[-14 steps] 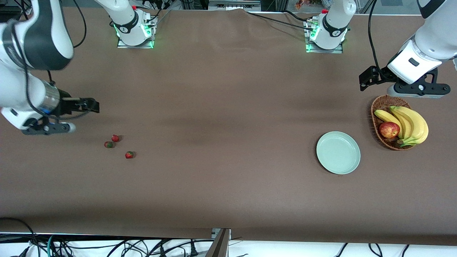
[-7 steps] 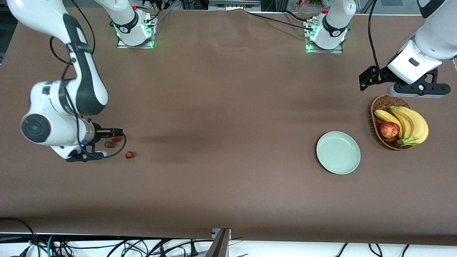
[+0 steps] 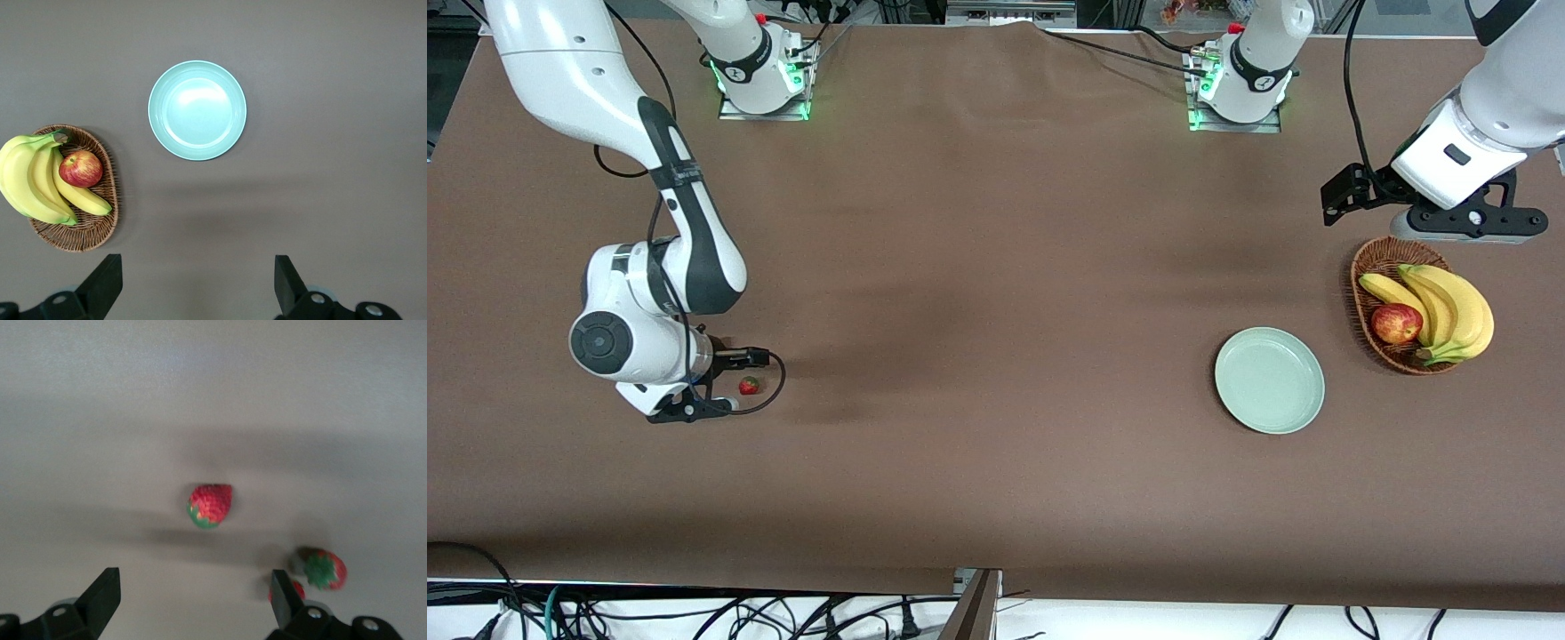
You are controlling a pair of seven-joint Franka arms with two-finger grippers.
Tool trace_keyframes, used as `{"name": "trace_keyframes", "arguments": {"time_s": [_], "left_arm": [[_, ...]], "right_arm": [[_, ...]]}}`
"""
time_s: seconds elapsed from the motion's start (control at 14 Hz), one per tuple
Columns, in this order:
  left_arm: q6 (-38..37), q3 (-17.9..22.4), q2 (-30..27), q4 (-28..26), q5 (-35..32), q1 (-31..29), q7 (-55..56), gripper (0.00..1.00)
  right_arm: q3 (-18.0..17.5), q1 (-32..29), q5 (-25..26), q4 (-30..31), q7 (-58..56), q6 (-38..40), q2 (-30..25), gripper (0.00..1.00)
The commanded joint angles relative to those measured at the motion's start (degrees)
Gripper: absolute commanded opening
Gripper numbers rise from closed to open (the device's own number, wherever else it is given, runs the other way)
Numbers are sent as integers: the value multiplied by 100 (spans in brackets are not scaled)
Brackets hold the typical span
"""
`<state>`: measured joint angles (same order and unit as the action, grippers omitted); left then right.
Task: Collect all strawberries into plate
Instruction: 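Grasp one strawberry with the right gripper and lift it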
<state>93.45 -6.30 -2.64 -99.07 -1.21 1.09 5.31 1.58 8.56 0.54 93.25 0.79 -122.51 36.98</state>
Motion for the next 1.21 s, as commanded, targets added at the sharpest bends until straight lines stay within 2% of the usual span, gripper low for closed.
{"name": "trace_keyframes", "arguments": {"time_s": [0.0, 0.36, 0.57, 0.64, 0.79, 0.93, 1.14], "left_arm": [[-126, 6, 53, 160, 68, -3, -118, 100], [-126, 6, 53, 160, 68, -3, -118, 100], [-126, 6, 62, 160, 68, -3, -118, 100], [-126, 6, 62, 160, 68, -3, -118, 100], [-126, 6, 53, 160, 68, -3, -118, 100], [-126, 6, 53, 160, 68, -3, -118, 100], [-126, 6, 53, 160, 68, -3, -109, 100]], "right_arm": [[-8, -30, -1, 325, 26, -614, -33, 100], [-8, -74, -1, 616, 17, -1617, 178, 100], [0, -83, -1, 633, 9, -1768, 240, 99], [0, -92, -1, 642, 9, -1759, 240, 93], [0, -118, -1, 642, 9, -1742, 240, 61], [0, -118, -1, 642, 17, -1715, 240, 37], [0, -118, -1, 642, 9, -1698, 214, 11]]}}
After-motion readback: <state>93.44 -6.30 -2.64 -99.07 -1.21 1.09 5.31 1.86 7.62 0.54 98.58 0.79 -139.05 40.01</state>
